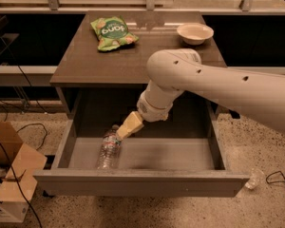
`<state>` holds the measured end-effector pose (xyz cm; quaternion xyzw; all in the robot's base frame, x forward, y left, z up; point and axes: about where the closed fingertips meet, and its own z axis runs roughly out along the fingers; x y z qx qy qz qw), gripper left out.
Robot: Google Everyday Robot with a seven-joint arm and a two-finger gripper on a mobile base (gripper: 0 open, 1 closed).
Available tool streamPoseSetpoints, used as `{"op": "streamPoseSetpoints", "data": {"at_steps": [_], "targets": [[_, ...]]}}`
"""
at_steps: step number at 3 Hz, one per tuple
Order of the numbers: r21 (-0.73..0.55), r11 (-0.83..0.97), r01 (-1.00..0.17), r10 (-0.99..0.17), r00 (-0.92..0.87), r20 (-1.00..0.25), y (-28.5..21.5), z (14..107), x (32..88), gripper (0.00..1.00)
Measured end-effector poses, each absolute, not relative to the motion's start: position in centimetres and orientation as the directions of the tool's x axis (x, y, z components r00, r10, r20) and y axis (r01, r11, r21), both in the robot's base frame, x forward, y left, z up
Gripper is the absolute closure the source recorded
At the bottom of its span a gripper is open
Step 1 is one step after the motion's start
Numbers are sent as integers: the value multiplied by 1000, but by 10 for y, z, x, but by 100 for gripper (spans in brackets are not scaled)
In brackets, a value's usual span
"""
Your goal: Pick water bottle from top drawer and place on counter
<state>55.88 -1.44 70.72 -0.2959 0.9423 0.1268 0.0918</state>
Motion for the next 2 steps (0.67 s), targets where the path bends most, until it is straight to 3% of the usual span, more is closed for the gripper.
{"op": "streamPoseSetpoints", "data": {"at_steps": [2], "targets": [[295,830,-474,-426,-879,-215,28,657,581,0]]}}
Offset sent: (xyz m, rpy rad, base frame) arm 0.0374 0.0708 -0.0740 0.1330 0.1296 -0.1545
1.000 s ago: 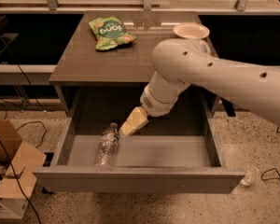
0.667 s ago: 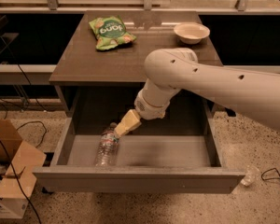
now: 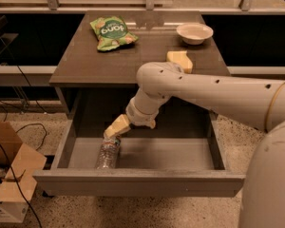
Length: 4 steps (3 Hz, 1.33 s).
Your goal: Pick water bottle from top drawer and place on counter
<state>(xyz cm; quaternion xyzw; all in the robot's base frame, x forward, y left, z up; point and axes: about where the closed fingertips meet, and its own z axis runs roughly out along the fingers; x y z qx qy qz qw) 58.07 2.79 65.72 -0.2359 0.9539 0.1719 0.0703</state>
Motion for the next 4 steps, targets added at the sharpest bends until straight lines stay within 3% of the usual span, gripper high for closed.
{"op": "streamPoseSetpoints", "data": {"at_steps": [2,4], "targets": [[354,841,-410,-382,-912,-149,79,618,588,0],[334,866,-372,-366,-927,-85,95,601,584,41]]}}
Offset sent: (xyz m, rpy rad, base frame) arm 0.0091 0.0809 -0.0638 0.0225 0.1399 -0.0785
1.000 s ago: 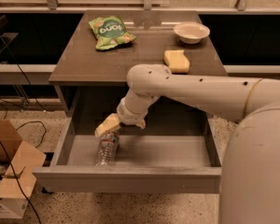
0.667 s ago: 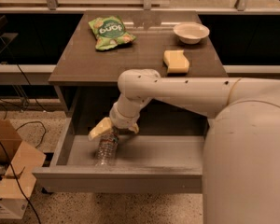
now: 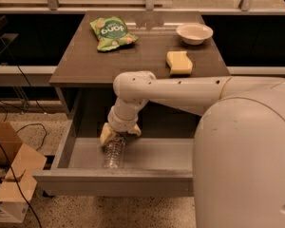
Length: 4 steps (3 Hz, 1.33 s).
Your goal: Pick water bottle from top drawer and place on counter
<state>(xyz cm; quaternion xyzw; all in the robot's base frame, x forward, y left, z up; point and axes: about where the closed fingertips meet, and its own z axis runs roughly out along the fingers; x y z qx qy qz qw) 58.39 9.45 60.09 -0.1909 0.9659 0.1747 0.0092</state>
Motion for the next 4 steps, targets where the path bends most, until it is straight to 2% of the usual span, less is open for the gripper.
{"op": "streamPoseSetpoints", "data": {"at_steps": [2,3,4], "targets": [[334,866,-372,-366,-927,-85,95,609,584,88],[341,857,-387,-353,-922,-158,68,638,588,100],[377,824,-424,-342,-901,-266,34,679,587,100]]}}
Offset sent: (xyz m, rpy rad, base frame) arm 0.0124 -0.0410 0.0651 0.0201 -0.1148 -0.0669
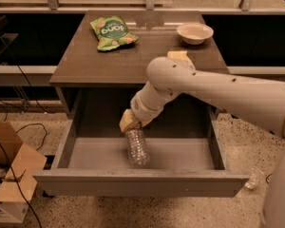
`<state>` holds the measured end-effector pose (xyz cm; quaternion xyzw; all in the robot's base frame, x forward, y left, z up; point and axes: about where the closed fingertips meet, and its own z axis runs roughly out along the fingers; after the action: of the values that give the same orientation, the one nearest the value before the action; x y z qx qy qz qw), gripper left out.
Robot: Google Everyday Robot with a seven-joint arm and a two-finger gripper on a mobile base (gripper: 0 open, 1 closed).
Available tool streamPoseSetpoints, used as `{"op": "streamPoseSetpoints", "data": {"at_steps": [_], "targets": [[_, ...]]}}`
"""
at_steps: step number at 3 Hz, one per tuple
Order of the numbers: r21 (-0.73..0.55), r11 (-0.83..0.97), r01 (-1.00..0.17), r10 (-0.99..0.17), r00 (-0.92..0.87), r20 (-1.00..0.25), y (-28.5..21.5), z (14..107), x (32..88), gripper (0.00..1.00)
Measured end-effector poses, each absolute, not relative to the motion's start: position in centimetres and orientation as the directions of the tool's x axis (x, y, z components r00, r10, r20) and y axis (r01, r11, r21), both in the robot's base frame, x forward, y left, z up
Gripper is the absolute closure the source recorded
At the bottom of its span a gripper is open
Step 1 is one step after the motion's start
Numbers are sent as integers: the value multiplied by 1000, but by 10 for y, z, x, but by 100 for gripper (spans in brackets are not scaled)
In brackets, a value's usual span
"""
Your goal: Pick water bottle from top drawer and place on counter
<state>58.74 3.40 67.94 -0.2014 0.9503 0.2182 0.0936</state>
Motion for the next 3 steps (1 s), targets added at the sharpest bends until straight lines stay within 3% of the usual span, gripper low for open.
{"op": "streamPoseSetpoints", "data": {"at_steps": [2,3], "targets": [[376,734,-566,-382,-801,-461,-21,768,570,100],[275,728,-628,-433,-732,-525,-39,819,571,100]]}}
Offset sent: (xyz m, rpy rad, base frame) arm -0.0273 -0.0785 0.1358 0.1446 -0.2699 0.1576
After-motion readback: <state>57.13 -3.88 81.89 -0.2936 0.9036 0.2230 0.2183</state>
